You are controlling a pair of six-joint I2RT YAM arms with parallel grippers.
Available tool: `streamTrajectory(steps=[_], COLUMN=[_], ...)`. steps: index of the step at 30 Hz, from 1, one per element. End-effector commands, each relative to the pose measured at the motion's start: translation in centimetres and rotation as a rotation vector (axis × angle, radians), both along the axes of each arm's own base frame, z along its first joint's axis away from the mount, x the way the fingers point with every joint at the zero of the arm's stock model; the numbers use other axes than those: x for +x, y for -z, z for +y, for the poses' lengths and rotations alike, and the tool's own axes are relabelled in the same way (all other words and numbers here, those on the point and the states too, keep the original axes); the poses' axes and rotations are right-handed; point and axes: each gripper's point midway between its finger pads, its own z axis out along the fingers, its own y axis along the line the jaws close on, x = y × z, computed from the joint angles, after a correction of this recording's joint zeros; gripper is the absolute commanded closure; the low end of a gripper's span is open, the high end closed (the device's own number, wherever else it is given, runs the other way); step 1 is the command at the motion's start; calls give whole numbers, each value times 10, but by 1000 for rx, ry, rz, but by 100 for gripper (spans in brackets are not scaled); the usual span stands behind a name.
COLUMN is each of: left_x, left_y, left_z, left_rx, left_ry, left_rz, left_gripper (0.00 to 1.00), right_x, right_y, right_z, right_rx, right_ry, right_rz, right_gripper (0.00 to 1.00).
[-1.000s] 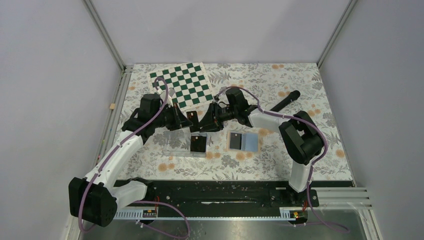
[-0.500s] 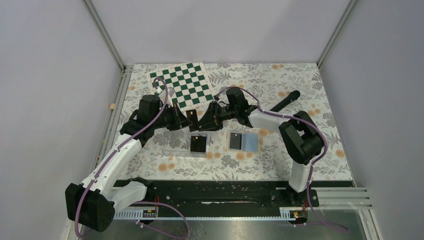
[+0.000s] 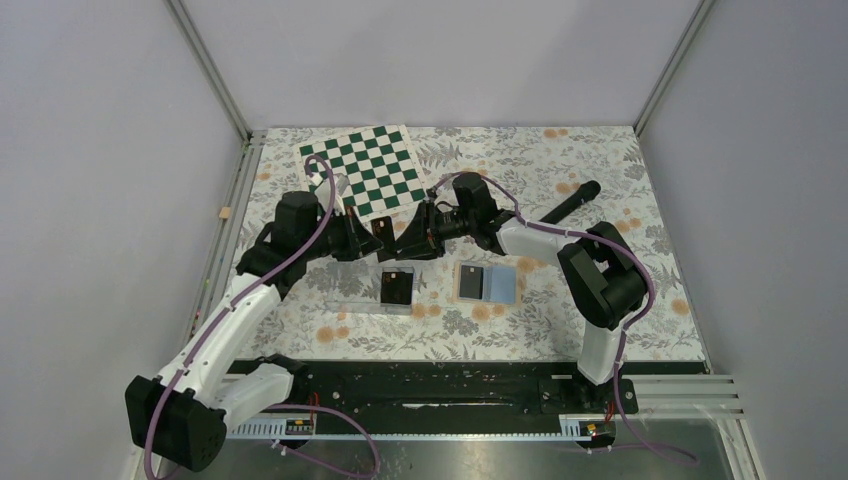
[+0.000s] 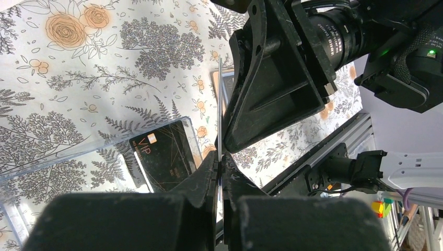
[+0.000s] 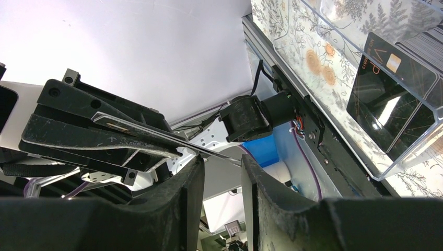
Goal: Put the credit cards into the card holder
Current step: Place the credit card in the storage box.
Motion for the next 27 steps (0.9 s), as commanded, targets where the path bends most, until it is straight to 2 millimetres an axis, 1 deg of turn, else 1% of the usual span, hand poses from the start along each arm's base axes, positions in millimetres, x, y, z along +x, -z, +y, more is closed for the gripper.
streamTrajectory(steps=[1,5,9,11,15,17,18,21,24,26,27], left_x=[-3,-4,-3,-4,-4,-4,-5,-5,-4,-4,-4], left_y=[-6,-3,2,0,-3,-5,-5,-2,4,9,10], left_z=[0,1,8,8,5,1,-1,-5,-4,-1,0], left_rx=[34,57,114,119,109,102,100,111,133,155,164], left_ry=[17,12,-16,-20,-13,-6,-3,4,-12,-25,-30], left_rz=[-39,-36,-34,-43,-56,-62,-62,-58,-43,-27,-20], left_gripper=[100,100,100,100,100,100,100,100,100,100,100], right_x=[-2,-1,-1,-2,0,2,2,3,2,2,2], right_y=[-35,-38,-37,-36,-39,-40,-42,-45,-47,-47,-46], right_z=[5,5,5,5,7,8,8,9,9,8,8], right_rx=[94,101,98,99,119,124,130,143,147,144,143], right_ry=[-24,-22,-20,-21,-13,-10,-8,-5,-9,-8,-9], right_rz=[-80,-86,-80,-74,-69,-72,-75,-80,-87,-89,-89], right_gripper=[62,62,62,63,61,59,57,57,64,74,75])
